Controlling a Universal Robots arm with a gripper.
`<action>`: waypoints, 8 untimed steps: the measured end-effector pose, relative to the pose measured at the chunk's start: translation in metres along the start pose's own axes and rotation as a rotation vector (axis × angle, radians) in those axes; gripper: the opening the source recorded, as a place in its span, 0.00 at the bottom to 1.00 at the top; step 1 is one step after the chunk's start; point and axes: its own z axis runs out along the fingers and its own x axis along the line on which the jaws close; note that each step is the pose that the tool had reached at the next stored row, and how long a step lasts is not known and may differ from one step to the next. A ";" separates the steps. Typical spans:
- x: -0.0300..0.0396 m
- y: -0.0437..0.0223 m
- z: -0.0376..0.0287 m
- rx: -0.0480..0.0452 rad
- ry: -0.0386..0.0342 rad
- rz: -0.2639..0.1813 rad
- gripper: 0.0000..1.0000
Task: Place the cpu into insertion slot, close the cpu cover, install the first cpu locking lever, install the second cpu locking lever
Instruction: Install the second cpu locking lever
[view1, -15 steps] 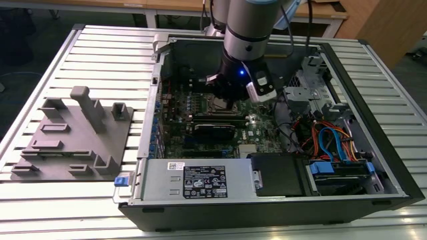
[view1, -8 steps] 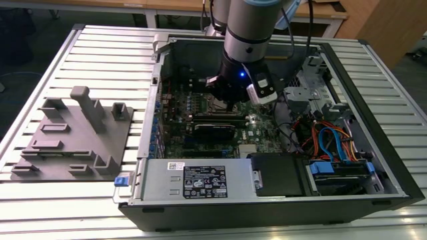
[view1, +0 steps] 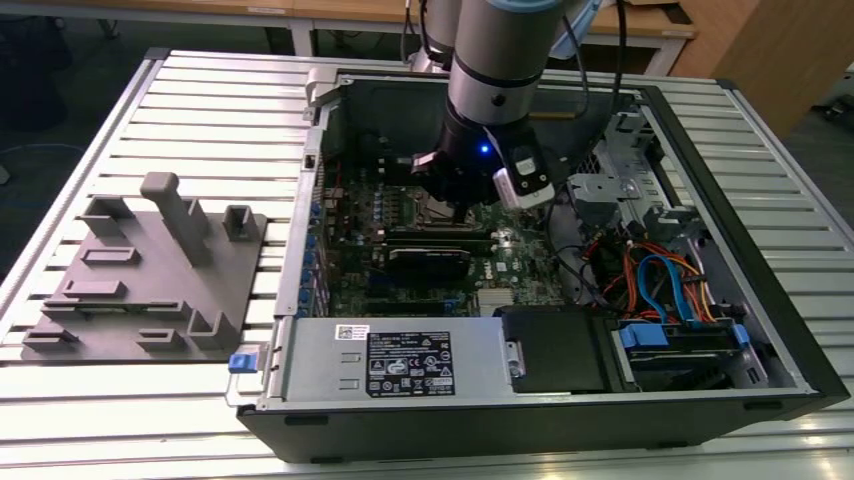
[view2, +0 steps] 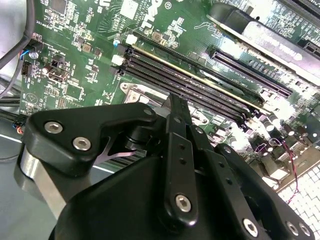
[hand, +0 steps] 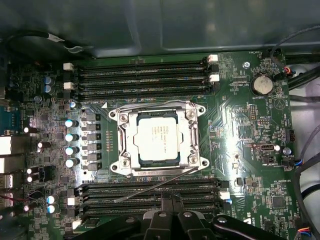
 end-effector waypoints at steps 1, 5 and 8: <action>0.0000 0.0000 0.0000 0.0000 0.0000 0.000 0.10; 0.0005 -0.0014 -0.0001 -0.0299 0.0022 0.000 0.10; 0.0021 -0.0028 0.0000 -0.0720 0.0056 -0.001 0.10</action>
